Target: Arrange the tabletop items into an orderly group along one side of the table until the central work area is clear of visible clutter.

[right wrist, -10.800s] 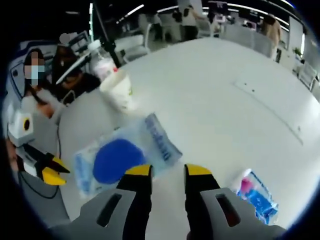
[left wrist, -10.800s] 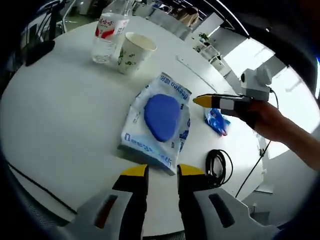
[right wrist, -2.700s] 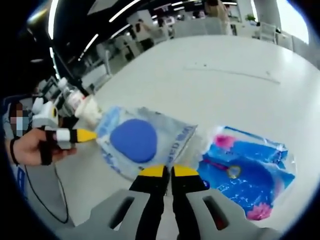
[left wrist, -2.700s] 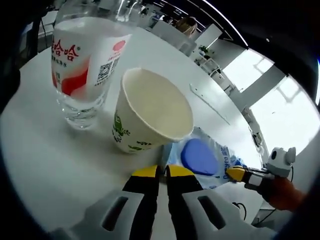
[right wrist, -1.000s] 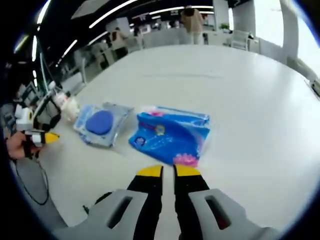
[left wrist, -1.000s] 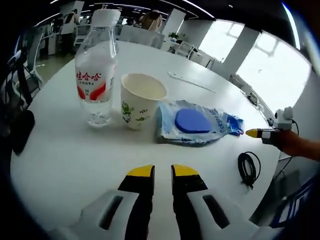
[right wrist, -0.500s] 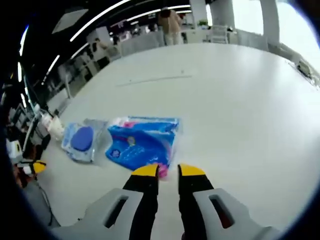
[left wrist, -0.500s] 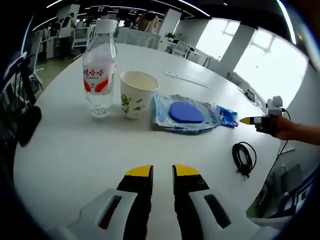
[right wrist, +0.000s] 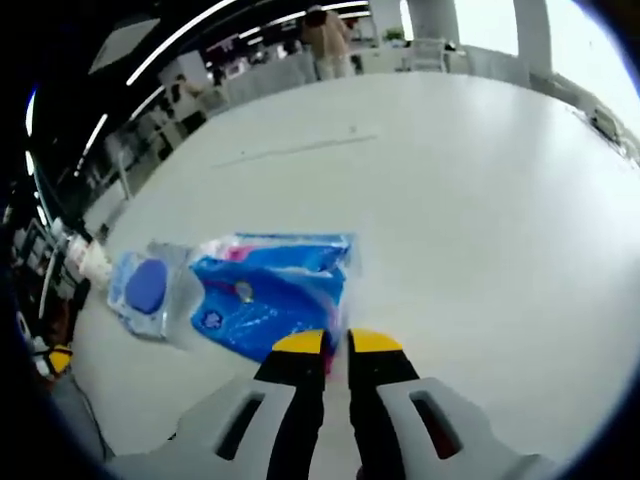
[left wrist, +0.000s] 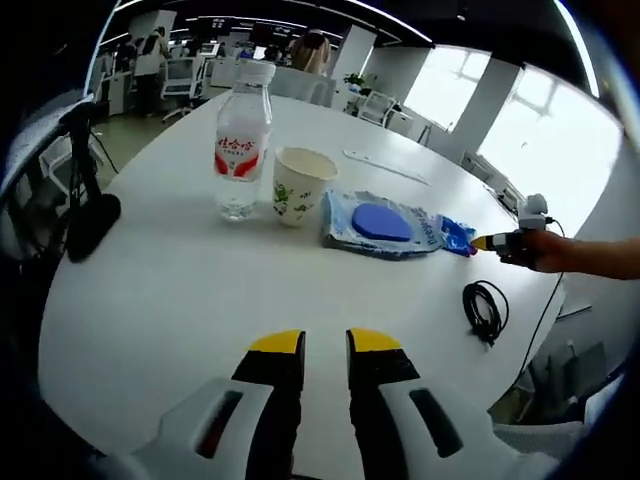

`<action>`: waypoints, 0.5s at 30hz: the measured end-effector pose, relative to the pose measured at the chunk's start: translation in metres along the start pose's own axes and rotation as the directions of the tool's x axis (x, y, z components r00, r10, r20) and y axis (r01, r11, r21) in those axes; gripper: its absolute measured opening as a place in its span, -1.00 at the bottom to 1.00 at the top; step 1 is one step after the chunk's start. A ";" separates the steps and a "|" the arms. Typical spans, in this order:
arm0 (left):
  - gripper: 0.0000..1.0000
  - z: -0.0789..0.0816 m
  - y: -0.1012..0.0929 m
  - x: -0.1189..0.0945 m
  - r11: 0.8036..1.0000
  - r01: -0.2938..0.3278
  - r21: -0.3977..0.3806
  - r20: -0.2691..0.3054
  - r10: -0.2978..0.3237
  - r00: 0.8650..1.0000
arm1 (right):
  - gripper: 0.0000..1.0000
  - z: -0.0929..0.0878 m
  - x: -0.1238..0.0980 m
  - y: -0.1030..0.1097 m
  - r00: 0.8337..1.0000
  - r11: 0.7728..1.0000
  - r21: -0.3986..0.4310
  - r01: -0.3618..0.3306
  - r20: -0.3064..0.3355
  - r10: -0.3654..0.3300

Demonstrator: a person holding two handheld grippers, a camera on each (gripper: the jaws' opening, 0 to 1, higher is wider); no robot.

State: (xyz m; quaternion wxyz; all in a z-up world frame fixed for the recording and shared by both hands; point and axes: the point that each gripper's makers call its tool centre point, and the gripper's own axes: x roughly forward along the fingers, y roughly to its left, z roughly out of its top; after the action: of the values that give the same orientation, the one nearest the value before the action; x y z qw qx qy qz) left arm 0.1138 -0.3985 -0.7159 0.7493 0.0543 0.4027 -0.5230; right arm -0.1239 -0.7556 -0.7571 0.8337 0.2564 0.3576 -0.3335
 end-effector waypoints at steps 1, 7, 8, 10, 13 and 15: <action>-0.73 -0.002 0.002 -0.001 1.000 -0.007 -0.014 0.001 0.007 1.000 | -0.92 -0.002 0.000 -0.001 1.000 1.000 -0.015 0.005 -0.011 -0.005; -0.73 -0.005 0.009 -0.007 0.998 -0.029 -0.054 0.012 0.029 0.999 | -0.94 -0.001 0.000 -0.002 1.000 0.999 -0.033 -0.018 -0.003 0.018; -0.73 -0.005 0.010 -0.008 0.998 -0.030 -0.056 0.012 0.030 0.999 | -0.94 -0.001 0.000 -0.001 1.000 0.999 -0.041 -0.025 -0.003 0.025; -0.74 -0.006 0.011 -0.008 0.998 -0.032 -0.059 0.011 0.033 0.999 | -0.95 -0.001 0.000 -0.002 1.000 0.999 -0.043 -0.031 -0.001 0.031; -0.73 -0.006 0.012 -0.008 0.997 -0.035 -0.067 0.012 0.036 0.999 | -0.96 -0.001 -0.001 -0.004 0.999 0.997 -0.066 -0.038 -0.003 0.038; -0.73 -0.005 0.013 -0.008 0.997 -0.035 -0.071 0.014 0.036 0.999 | -0.97 -0.001 -0.002 -0.004 0.999 0.995 -0.092 -0.047 -0.003 0.047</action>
State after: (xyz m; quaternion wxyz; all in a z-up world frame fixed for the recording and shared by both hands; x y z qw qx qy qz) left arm 0.1207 -0.3840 -0.7183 0.7628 0.0310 0.4141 -0.4956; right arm -0.1281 -0.7565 -0.7566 0.8523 0.2261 0.3667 -0.2967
